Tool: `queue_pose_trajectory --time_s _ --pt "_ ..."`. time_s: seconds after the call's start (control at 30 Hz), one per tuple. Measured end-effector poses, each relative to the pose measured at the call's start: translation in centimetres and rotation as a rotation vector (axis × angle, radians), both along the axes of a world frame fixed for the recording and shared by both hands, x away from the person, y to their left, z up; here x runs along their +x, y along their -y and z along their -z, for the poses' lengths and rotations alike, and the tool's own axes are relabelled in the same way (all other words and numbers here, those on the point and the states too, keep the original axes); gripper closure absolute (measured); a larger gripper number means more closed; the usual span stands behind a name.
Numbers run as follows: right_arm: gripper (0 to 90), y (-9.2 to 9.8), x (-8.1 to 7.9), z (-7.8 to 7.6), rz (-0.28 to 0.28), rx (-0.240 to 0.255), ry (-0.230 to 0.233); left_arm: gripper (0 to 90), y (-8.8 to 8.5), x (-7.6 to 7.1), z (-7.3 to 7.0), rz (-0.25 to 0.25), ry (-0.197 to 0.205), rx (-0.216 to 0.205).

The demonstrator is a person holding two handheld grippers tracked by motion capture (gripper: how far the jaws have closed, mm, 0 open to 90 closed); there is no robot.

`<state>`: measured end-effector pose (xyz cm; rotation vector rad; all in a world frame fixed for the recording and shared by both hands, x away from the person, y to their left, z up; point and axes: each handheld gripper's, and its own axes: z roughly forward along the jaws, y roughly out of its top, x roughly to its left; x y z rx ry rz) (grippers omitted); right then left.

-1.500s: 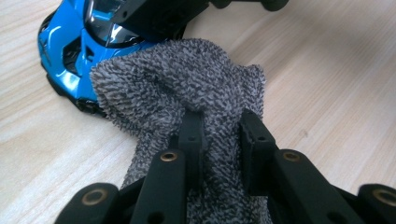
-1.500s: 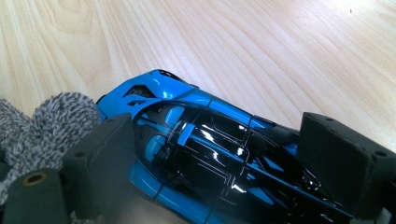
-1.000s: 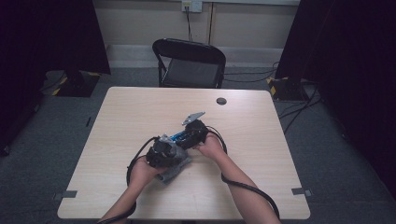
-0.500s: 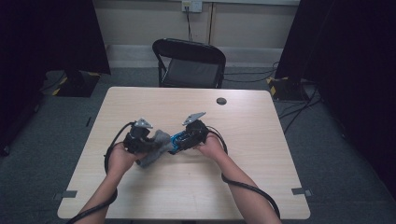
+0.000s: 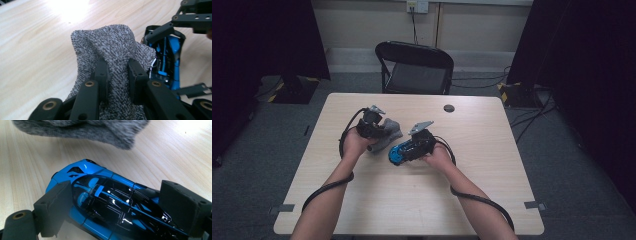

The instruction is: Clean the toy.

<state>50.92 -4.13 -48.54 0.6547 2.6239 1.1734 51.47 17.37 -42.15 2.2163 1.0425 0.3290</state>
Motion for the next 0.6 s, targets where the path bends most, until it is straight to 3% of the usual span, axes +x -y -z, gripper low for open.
queue_pose_trajectory --time_s 0.13,0.33,0.43,0.53,0.6 --pt "11.3 0.0 0.0 0.0 0.003 0.003 0.001 73.0 0.6 1.2 0.4 0.019 0.004 0.023" --pt "11.3 0.0 0.0 0.1 -0.001 0.005 0.0 73.0 1.9 3.6 1.8 -0.009 -0.013 0.0" --pt "11.3 0.1 0.0 0.1 -0.001 0.011 0.003 72.7 3.5 4.5 2.7 0.015 -0.012 -0.005" --pt "11.3 0.1 0.1 0.1 -0.003 0.013 0.002 69.9 4.6 5.0 3.5 0.025 -0.019 -0.007" --pt "11.3 0.1 0.0 0.1 -0.002 0.011 0.002 61.5 5.2 5.0 4.1 0.024 -0.02 -0.004"
